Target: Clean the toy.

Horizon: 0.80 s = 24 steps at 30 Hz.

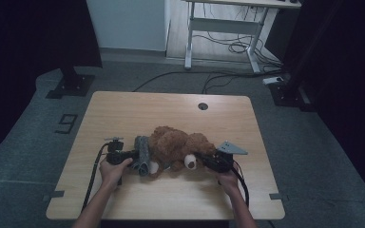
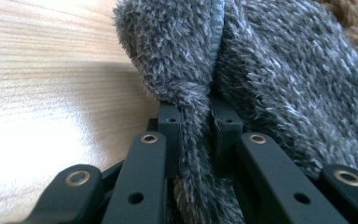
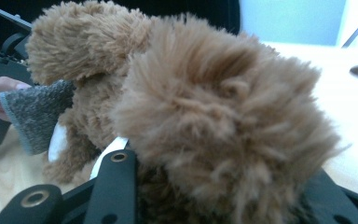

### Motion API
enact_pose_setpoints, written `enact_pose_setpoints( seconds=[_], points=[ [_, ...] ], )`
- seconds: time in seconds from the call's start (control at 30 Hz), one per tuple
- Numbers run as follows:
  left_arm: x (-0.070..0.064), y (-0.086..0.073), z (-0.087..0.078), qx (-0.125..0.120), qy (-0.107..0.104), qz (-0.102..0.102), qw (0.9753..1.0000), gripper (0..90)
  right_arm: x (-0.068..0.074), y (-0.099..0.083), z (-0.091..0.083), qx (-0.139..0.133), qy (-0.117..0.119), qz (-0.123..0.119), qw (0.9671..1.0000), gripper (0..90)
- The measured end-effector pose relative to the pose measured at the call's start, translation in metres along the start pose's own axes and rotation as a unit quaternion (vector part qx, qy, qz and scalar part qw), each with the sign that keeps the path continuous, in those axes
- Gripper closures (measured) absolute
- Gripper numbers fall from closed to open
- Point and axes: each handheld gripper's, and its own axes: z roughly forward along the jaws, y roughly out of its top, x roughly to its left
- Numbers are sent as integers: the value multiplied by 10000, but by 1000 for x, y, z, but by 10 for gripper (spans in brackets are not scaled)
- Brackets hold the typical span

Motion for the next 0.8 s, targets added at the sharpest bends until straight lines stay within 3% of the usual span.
enact_pose_setpoints(
  seconds=[0.2,0.27,0.37,0.43,0.5,0.67,0.8],
  points=[
    [2,16,-10,-279,90,-25,9996,779,0,17,17,-438,-111,-639,9969,574],
    [2,19,-13,-334,119,-5,9994,777,-2,18,24,-412,-181,-746,9962,568],
    [0,17,-14,-288,96,118,9995,773,-8,9,33,-124,-304,-959,9948,549],
    [-3,14,-15,-261,69,188,9995,771,-14,1,28,-140,-232,-863,9959,539],
    [-5,14,-20,-327,18,196,9993,769,-15,-5,23,-40,-198,-918,9956,531],
    [-18,26,-54,-814,-99,299,9962,767,-17,-18,9,46,-110,-1129,9935,524],
    [-44,45,-71,-1032,-170,593,9927,762,-9,-22,3,154,-122,-1543,9878,517]
  ],
)
